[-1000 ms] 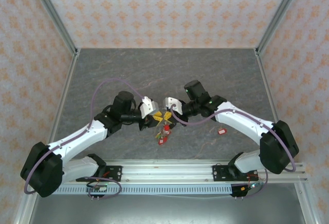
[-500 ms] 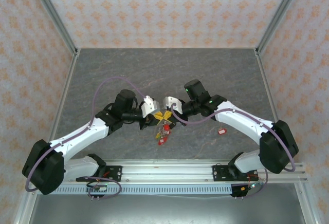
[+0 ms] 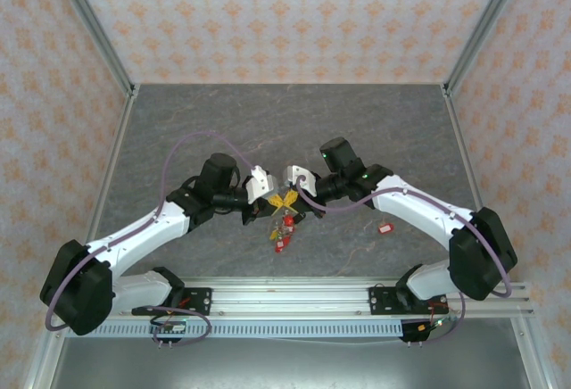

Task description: Put the keys on the keyring

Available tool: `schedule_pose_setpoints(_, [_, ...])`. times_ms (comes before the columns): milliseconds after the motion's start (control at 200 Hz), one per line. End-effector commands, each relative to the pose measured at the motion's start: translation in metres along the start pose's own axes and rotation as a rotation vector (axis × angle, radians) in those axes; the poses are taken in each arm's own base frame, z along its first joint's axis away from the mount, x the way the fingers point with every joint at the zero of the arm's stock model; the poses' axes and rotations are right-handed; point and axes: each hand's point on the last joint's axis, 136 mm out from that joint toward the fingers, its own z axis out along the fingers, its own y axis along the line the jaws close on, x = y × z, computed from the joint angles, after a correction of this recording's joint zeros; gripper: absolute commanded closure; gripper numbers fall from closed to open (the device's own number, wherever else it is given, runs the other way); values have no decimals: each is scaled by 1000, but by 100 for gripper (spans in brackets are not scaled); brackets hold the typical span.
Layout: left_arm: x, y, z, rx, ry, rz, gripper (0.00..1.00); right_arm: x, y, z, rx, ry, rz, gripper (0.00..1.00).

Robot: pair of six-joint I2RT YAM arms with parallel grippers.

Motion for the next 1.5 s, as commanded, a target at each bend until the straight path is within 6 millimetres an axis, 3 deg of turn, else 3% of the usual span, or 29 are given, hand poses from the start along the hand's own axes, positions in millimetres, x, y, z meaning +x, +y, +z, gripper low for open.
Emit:
schedule_pose_setpoints(0, [-13, -6, -1, 41, -19, 34, 100, -41, -1, -6, -21, -121, -69, 100])
schedule_pose_setpoints(165, [-17, -4, -3, 13, -48, 35, 100, -27, -9, -8, 61, -76, -66, 91])
schedule_pose_setpoints(300, [-20, -2, -5, -11, -81, 33, 100, -16, -10, -8, 94, -49, -70, 89])
schedule_pose_setpoints(651, [-22, -2, -7, -26, -104, 24, 100, -6, -11, -8, 124, -36, -68, 90])
schedule_pose_setpoints(736, [-21, -1, -7, -29, -103, 21, 100, -4, -11, -8, 127, -28, -67, 98])
schedule_pose_setpoints(821, [-20, -1, -8, -31, -91, 14, 100, -9, -11, -9, 128, -33, -80, 100])
schedule_pose_setpoints(1001, [-17, -5, -7, -6, -56, 31, 88, -24, -6, -11, 90, -77, -101, 100])
schedule_pose_setpoints(1496, [-14, -9, -2, 31, -25, 33, 86, -40, -5, -13, 66, -139, -99, 100])
